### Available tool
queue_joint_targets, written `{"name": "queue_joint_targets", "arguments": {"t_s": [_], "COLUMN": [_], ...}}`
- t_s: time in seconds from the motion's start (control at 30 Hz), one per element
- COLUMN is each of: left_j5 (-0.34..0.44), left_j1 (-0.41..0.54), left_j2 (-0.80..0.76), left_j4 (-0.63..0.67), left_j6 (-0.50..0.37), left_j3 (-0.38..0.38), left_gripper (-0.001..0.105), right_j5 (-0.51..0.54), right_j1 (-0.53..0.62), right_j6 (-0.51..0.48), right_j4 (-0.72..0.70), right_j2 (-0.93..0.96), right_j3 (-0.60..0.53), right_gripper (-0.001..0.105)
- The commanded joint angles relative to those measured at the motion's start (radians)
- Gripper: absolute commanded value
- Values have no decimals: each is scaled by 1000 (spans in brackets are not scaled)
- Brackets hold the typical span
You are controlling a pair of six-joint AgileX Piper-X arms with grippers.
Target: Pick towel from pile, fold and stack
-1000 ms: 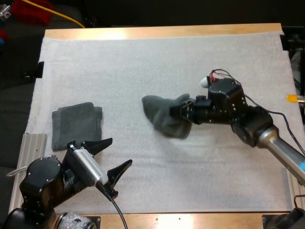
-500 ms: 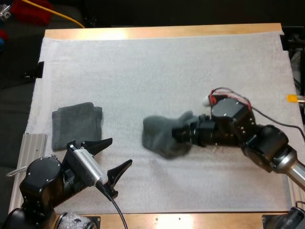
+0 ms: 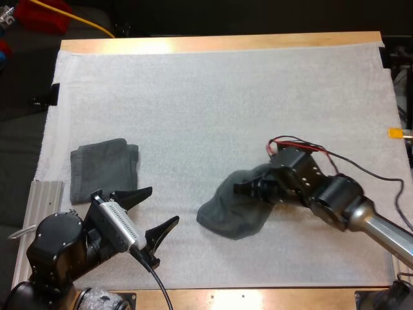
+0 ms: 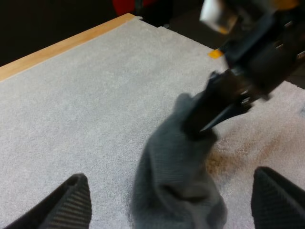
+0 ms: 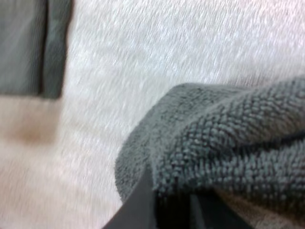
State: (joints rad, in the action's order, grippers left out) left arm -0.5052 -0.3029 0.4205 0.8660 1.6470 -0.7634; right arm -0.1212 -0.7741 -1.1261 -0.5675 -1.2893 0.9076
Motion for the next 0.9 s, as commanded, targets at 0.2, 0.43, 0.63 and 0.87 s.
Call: {"name": "queue_joint_targets", "arguments": {"t_s": [0.2, 0.43, 0.63, 0.87], "left_j5": [-17, -54, -54, -54], "left_j1": [-4, -4, -4, -4], "left_j2": [3, 3, 3, 3], "left_j4": [-5, -5, -5, -5], "left_j6": [20, 38, 38, 38], "left_j3": [-8, -8, -8, -8], "left_gripper": [67, 67, 67, 67], "right_j5": [23, 23, -2, -110], "right_j1": [103, 228, 278, 282], "right_j6": [124, 169, 174, 157], "right_j4": [213, 301, 353, 378], "right_j2": [-163, -224, -224, -224], "right_j3": [2, 2, 2, 2], "right_gripper": [3, 3, 3, 47]}}
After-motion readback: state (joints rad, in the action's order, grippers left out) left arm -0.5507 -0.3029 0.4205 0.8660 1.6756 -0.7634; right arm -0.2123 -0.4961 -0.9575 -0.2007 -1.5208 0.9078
